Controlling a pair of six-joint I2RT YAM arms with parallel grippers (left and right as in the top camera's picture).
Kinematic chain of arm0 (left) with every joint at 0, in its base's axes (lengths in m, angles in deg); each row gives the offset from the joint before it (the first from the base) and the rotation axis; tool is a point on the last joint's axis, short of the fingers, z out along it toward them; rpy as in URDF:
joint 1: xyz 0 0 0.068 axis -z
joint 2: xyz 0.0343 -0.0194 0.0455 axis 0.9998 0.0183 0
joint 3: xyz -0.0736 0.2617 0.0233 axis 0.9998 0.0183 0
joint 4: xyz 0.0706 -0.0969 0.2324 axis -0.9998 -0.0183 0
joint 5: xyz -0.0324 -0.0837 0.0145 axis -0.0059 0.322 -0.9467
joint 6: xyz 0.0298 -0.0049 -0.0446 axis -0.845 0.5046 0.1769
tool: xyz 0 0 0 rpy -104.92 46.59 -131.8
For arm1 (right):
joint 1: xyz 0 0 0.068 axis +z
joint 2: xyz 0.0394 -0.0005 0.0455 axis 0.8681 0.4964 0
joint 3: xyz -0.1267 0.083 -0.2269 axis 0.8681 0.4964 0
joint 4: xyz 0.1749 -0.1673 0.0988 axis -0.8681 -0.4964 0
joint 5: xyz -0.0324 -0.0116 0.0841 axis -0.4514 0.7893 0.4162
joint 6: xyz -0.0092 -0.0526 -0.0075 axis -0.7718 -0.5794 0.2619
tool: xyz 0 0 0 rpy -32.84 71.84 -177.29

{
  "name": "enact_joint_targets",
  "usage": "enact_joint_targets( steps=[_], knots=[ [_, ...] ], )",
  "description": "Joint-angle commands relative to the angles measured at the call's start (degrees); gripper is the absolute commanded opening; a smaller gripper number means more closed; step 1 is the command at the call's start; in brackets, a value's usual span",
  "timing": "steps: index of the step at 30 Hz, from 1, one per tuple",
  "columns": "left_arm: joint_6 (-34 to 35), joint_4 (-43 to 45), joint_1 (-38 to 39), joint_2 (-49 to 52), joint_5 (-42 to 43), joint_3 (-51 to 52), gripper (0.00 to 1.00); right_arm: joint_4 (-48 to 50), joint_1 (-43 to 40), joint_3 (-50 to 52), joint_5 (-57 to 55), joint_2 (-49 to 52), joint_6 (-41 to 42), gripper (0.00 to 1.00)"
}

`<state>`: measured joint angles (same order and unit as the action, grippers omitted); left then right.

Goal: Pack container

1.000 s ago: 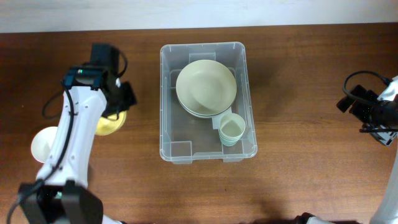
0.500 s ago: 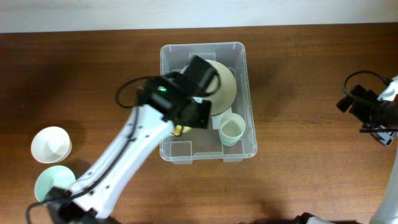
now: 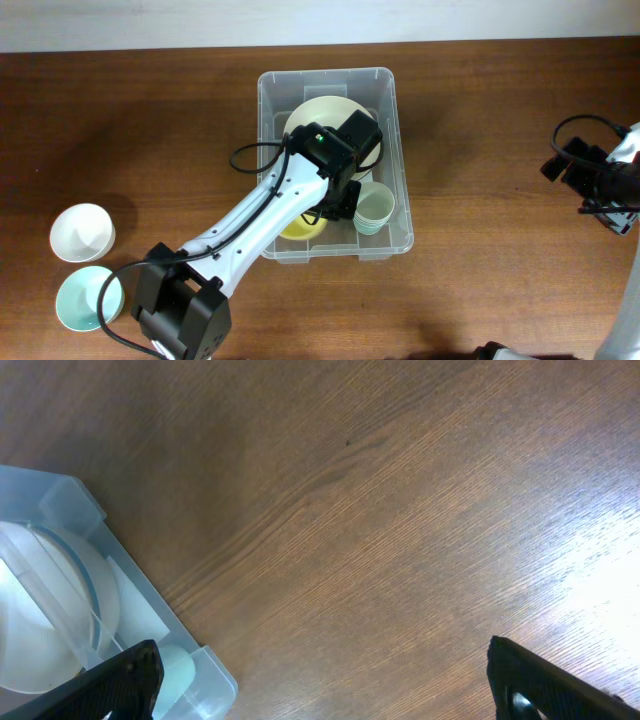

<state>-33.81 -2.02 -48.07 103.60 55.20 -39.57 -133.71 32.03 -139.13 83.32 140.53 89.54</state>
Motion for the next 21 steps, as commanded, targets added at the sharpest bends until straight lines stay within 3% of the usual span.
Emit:
enact_joint_targets(
  steps=[1,8,12,13,14,17,21],
  knots=[
    [0.50,-0.13,0.33,0.07,0.39,0.48,0.21,0.00,-0.26,-0.17,0.28,-0.13,-0.17,0.99],
    [0.61,-2.54,-2.86,-3.02,-2.43,-1.64,0.24,0.00,-0.26,-0.17,0.31,-0.13,-0.81,0.99],
    [2.01,-2.82,-10.91,-10.86,-7.04,-2.62,0.26,0.02,-0.26,-0.17,0.31,-0.13,-0.81,0.99],
    [2.78,-2.86,-14.71,-13.22,-8.00,-2.62,0.28,0.02,-0.26,-0.17,0.31,-0.13,-0.81,0.99],
    [2.91,-2.86,-22.77,-16.50,-8.02,-2.60,0.43,0.04,-0.26,-0.17,0.31,-0.13,-0.81,0.99],
    [2.91,-2.84,-36.44,-17.59,-8.00,-2.49,0.58,0.04,-0.26,-0.17,0.31,-0.13,-0.81,0.99],
    [2.91,-1.11,-49.46,-14.67,-7.93,0.44,0.59,0.07,-0.26,-0.17,0.31,-0.13,-0.81,0.99]
  ],
)
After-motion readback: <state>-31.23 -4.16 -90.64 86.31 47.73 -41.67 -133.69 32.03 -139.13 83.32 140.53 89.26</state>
